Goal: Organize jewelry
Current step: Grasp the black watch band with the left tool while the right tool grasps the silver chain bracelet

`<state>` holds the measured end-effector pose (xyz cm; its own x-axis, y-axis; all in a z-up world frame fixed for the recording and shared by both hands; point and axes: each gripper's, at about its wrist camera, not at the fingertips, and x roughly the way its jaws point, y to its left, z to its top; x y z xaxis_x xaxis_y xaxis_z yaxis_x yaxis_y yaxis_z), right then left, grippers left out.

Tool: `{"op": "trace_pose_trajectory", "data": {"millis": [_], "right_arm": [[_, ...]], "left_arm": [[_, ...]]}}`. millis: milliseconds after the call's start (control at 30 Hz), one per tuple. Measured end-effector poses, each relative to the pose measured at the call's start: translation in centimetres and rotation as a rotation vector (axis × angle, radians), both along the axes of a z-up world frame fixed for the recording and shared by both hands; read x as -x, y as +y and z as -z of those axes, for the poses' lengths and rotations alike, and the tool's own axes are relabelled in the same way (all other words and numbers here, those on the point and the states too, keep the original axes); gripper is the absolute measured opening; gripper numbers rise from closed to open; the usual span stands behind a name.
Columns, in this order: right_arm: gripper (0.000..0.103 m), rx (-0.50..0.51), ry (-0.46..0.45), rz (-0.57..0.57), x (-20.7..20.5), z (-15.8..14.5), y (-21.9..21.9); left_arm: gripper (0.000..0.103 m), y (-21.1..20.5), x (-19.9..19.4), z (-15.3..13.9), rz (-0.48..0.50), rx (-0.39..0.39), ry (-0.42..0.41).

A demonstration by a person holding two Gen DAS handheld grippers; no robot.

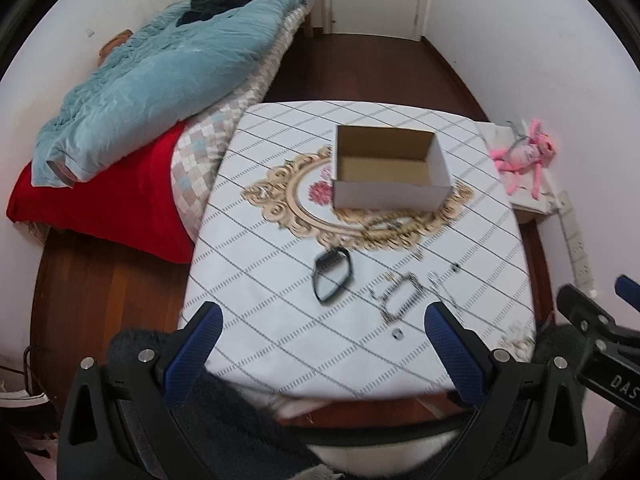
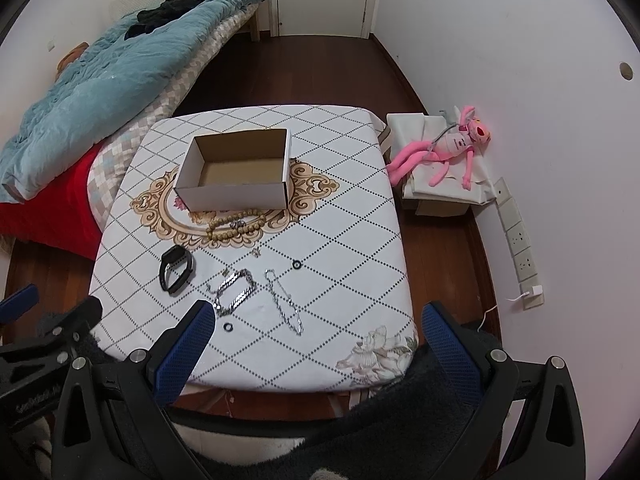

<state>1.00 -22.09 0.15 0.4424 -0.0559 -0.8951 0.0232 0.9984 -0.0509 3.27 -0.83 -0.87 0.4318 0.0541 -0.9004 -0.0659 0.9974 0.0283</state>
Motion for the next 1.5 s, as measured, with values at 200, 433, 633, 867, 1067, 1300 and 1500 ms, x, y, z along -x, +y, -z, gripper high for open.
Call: {"op": "trace_pose_trajectory", "data": {"millis": [200,433,633,867,1067,1300,1500], "right_arm": [[0.103,-0.032,0.084,-0.002,-4.3,4.9,0.4],[0.086,-0.061,0.192,-0.032,-8.6,12.7,2.2],[0.059,-0.116,0.305,-0.055,-10.4,19.1,4.8],[0.042,-0.114,0.325,-0.076,-10.3,22.4,7.5],[0.036,-0.076,0.309,-0.112,-9.8,22.7,9.1],[0.035,-0.131,0.309,-0.101,-8.8,21.8,8.7],[0.036,-0.336,0.312,-0.012,-7.6,20.6,5.1]], "left_arm": [[0.103,1.8,-4.3,4.4,-0.022,-0.052,0.041],[0.087,3.0,-8.1,12.3,0.016,-0.086,0.166],[0.069,3.5,-8.9,16.4,0.032,-0.036,0.248],[0.069,3.9,-9.4,18.8,0.043,-0.010,0.288],[0.061,4.3,-9.8,19.4,0.055,0.011,0.270],[0.006,4.3,-10.2,19.1,0.063,0.045,0.264],[0.005,5.4,-7.9,18.3,0.027,0.071,0.243]]}}
